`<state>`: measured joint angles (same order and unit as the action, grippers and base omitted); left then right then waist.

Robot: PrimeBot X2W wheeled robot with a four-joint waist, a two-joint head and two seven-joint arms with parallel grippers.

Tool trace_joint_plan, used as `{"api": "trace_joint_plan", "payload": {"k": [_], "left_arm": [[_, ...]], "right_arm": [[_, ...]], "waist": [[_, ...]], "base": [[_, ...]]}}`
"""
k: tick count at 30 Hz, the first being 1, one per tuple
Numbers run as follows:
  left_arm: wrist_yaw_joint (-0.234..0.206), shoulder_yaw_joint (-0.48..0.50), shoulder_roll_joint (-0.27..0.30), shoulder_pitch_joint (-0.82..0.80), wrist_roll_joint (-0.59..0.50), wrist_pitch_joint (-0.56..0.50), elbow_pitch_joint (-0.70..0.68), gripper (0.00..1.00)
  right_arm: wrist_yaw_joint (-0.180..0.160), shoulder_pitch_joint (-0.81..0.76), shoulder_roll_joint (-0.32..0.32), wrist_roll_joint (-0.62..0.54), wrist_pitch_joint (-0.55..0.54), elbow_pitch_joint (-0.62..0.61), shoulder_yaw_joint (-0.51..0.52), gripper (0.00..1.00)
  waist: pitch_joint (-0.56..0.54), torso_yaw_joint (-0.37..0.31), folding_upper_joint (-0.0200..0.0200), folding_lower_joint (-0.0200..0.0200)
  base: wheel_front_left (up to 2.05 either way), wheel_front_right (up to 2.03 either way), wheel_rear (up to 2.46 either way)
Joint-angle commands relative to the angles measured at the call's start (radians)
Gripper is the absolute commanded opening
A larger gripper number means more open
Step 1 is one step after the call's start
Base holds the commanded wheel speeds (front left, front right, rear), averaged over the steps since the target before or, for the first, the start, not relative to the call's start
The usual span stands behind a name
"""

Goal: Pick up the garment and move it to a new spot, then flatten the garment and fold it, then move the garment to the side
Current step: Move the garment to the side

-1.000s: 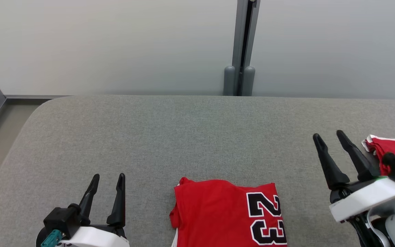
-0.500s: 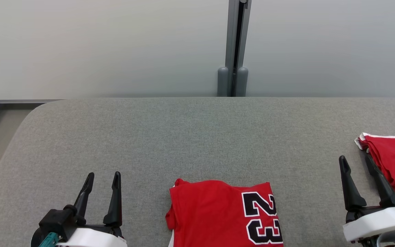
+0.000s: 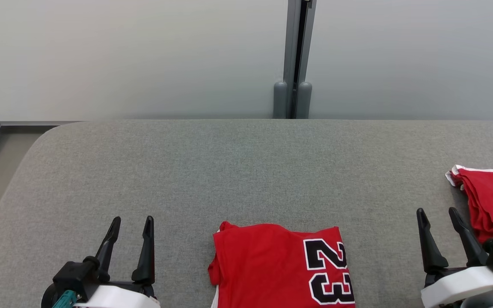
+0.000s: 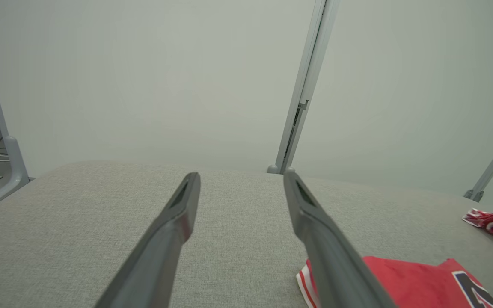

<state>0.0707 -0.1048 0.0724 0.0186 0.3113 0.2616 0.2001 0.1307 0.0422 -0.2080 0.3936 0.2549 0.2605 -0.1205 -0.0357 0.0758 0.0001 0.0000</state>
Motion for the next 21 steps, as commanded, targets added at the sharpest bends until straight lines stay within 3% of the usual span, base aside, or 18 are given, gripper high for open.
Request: {"api": "trace_joint_plan", "payload": {"k": [1,9,21], "left_arm": [[0.006,0.005,0.001,-0.006,-0.005,0.004,0.001,1.00],[0.007,-0.002,-0.004,-0.007,-0.010,0.004,0.010,1.00],[0.014,-0.016,-0.002,-0.027,-0.011,0.004,0.026,1.00]], "right_arm": [[0.000,0.010,-0.005,0.002,0.006,0.003,-0.006,1.00],[0.000,0.022,-0.029,0.099,-0.035,0.015,-0.133,1.00],[0.000,0.092,-0.015,0.226,-0.272,0.169,-0.331,1.00]], "waist": [[0.000,0.001,-0.0001,0.0000],[-0.001,0.012,-0.0001,0.0000],[0.011,0.066,-0.0001,0.0000]], "base": [[0.00,0.00,0.00],[0.00,0.00,0.00],[0.00,0.00,0.00]]}}
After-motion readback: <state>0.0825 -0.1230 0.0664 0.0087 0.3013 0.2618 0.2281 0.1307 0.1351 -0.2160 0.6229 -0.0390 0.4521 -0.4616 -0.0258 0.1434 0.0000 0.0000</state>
